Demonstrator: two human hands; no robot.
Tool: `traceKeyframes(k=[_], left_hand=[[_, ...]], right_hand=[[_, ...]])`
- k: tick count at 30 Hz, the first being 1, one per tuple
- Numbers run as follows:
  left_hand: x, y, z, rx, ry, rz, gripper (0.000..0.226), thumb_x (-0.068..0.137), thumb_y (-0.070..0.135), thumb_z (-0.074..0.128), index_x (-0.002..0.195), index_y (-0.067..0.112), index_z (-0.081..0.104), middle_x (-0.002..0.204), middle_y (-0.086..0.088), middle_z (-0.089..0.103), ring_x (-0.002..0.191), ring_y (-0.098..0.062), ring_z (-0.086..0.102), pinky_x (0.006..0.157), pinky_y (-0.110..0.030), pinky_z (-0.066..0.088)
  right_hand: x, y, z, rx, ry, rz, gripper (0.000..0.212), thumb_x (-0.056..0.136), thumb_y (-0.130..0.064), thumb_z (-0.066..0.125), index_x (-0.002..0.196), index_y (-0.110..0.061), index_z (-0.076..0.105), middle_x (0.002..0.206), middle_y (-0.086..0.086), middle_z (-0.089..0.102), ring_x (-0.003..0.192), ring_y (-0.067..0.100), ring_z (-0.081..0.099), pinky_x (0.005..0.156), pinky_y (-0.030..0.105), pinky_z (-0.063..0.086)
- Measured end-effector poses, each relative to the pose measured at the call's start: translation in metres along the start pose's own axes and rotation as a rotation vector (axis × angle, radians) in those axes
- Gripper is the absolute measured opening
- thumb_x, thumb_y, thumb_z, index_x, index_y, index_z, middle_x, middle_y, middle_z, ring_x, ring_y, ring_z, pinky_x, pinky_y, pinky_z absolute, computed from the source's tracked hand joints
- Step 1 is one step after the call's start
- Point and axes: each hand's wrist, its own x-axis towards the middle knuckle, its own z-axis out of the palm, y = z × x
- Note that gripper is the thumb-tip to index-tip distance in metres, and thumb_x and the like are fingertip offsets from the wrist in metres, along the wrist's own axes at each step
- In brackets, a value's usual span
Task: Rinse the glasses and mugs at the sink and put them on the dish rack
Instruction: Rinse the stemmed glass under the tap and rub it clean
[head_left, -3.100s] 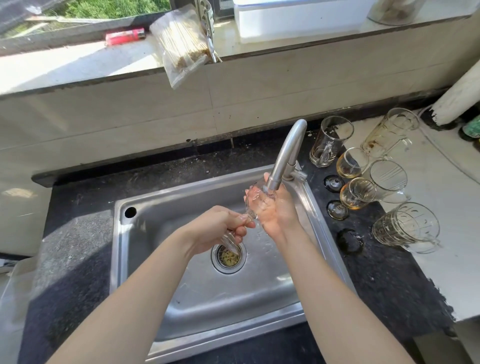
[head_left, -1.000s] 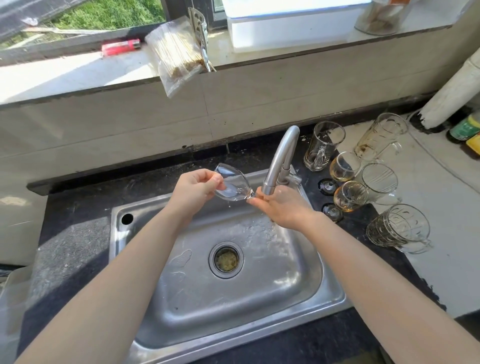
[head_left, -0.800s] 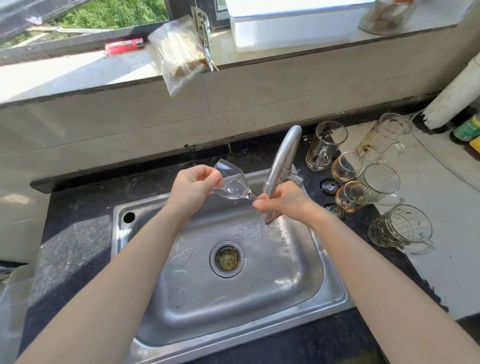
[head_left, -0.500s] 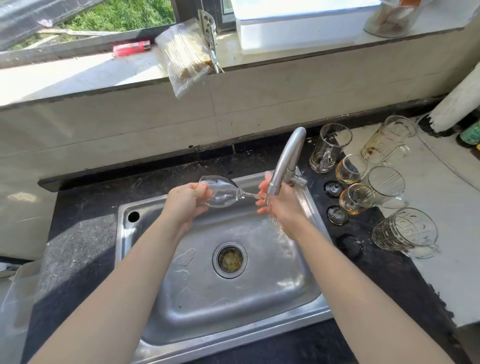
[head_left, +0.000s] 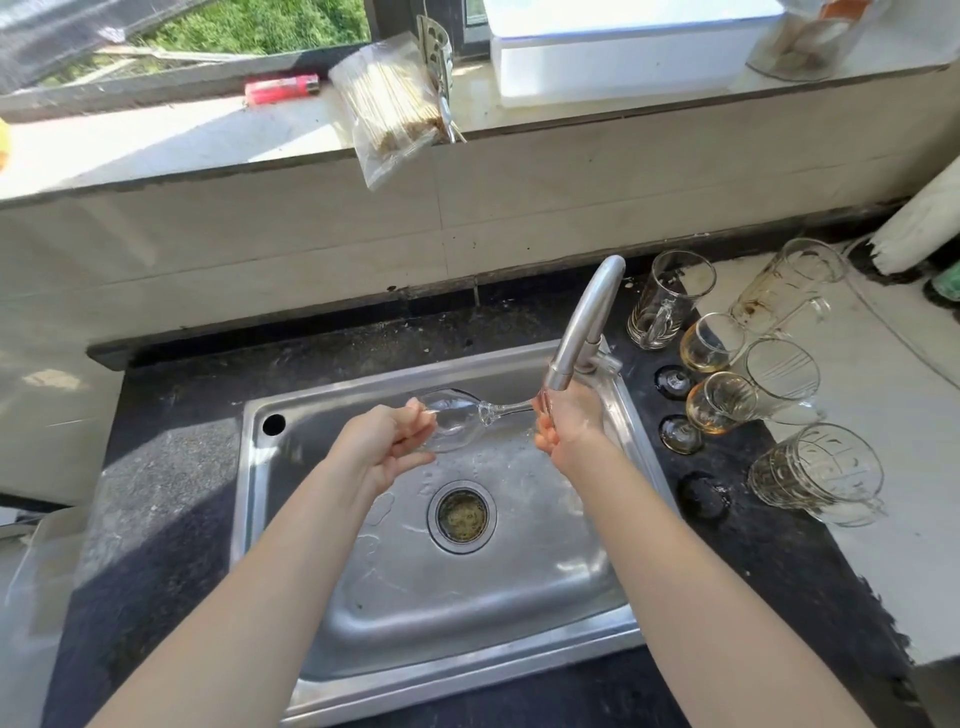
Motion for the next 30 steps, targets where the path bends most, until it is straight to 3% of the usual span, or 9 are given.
traceKeyframes(k=[2, 5, 11, 14, 17, 21, 25, 27, 30], left_hand=[[0.001, 0.000, 0.001, 0.002, 0.022, -0.013, 0.013, 0.095, 0.011, 0.054, 0.083, 0.011, 0.057, 0.053, 0.002, 0.066, 0.077, -0.013, 0.062, 0.083, -0.045, 0.049], [-0.001, 0.001, 0.002, -0.002, 0.031, -0.044, 0.015, 0.096, 0.009, 0.052, 0.081, 0.010, 0.057, 0.051, 0.001, 0.066, 0.076, -0.015, 0.062, 0.080, -0.046, 0.050], [-0.007, 0.002, 0.006, 0.059, 0.047, 0.108, 0.014, 0.096, 0.010, 0.054, 0.083, 0.009, 0.060, 0.055, 0.004, 0.067, 0.076, -0.014, 0.064, 0.076, -0.041, 0.051], [-0.012, 0.002, 0.014, 0.206, 0.087, 0.299, 0.018, 0.095, 0.012, 0.056, 0.078, 0.013, 0.062, 0.066, 0.002, 0.069, 0.075, -0.012, 0.063, 0.069, -0.032, 0.051], [-0.015, 0.004, 0.017, 0.375, 0.088, 0.490, 0.020, 0.094, 0.015, 0.057, 0.077, 0.016, 0.066, 0.072, 0.001, 0.069, 0.075, -0.015, 0.061, 0.075, -0.034, 0.050], [-0.016, 0.013, 0.020, 0.419, -0.025, 0.561, 0.019, 0.096, 0.014, 0.055, 0.079, 0.014, 0.066, 0.073, 0.002, 0.067, 0.071, -0.009, 0.061, 0.073, -0.026, 0.051], [-0.011, 0.012, 0.025, 0.390, -0.078, 0.565, 0.017, 0.096, 0.015, 0.055, 0.083, 0.012, 0.066, 0.082, -0.004, 0.068, 0.081, -0.013, 0.063, 0.081, -0.031, 0.053], [-0.004, 0.012, 0.026, 0.359, -0.072, 0.559, 0.020, 0.096, 0.014, 0.055, 0.079, 0.014, 0.065, 0.082, -0.003, 0.067, 0.084, -0.014, 0.063, 0.085, -0.034, 0.052], [0.005, 0.019, 0.031, 0.362, -0.084, 0.586, 0.020, 0.096, 0.013, 0.054, 0.079, 0.013, 0.065, 0.081, -0.004, 0.066, 0.081, -0.017, 0.061, 0.084, -0.036, 0.050]], right_hand=[[0.002, 0.007, 0.003, -0.163, 0.069, -0.155, 0.033, 0.098, -0.017, 0.044, 0.066, -0.017, 0.053, 0.063, 0.005, 0.054, 0.042, 0.014, 0.045, 0.034, 0.022, 0.031], [-0.004, 0.023, 0.005, -0.395, 0.086, -0.502, 0.026, 0.095, -0.034, 0.037, 0.072, -0.026, 0.047, 0.082, 0.009, 0.057, 0.077, 0.032, 0.058, 0.067, 0.046, 0.050], [0.007, 0.028, -0.008, -0.663, 0.039, -0.782, 0.038, 0.092, -0.048, 0.033, 0.081, -0.015, 0.049, 0.069, 0.003, 0.052, 0.065, 0.025, 0.055, 0.062, 0.037, 0.045], [0.009, 0.026, -0.011, -0.630, 0.002, -0.567, 0.024, 0.097, -0.025, 0.040, 0.080, -0.010, 0.048, 0.067, 0.003, 0.051, 0.061, 0.025, 0.054, 0.050, 0.038, 0.050], [0.003, 0.018, -0.013, -0.321, -0.132, 0.006, 0.017, 0.091, -0.007, 0.043, 0.076, -0.009, 0.050, 0.066, 0.008, 0.047, 0.049, 0.018, 0.047, 0.040, 0.026, 0.044], [-0.003, 0.001, -0.034, -0.184, -0.426, 0.329, 0.021, 0.083, -0.016, 0.050, 0.063, -0.011, 0.048, 0.056, 0.003, 0.044, 0.042, 0.013, 0.042, 0.034, 0.015, 0.024], [-0.003, -0.015, -0.042, -0.262, -0.488, 0.365, 0.023, 0.082, -0.020, 0.052, 0.060, -0.011, 0.052, 0.053, 0.002, 0.049, 0.041, 0.014, 0.050, 0.034, 0.014, 0.022], [-0.005, -0.018, -0.043, -0.381, -0.524, 0.227, 0.022, 0.088, -0.018, 0.052, 0.070, -0.007, 0.057, 0.056, 0.005, 0.053, 0.048, 0.018, 0.059, 0.035, 0.016, 0.034], [-0.007, -0.017, -0.043, -0.436, -0.607, 0.042, 0.026, 0.091, -0.025, 0.062, 0.089, 0.000, 0.066, 0.067, 0.010, 0.060, 0.068, 0.023, 0.063, 0.056, 0.025, 0.052]])
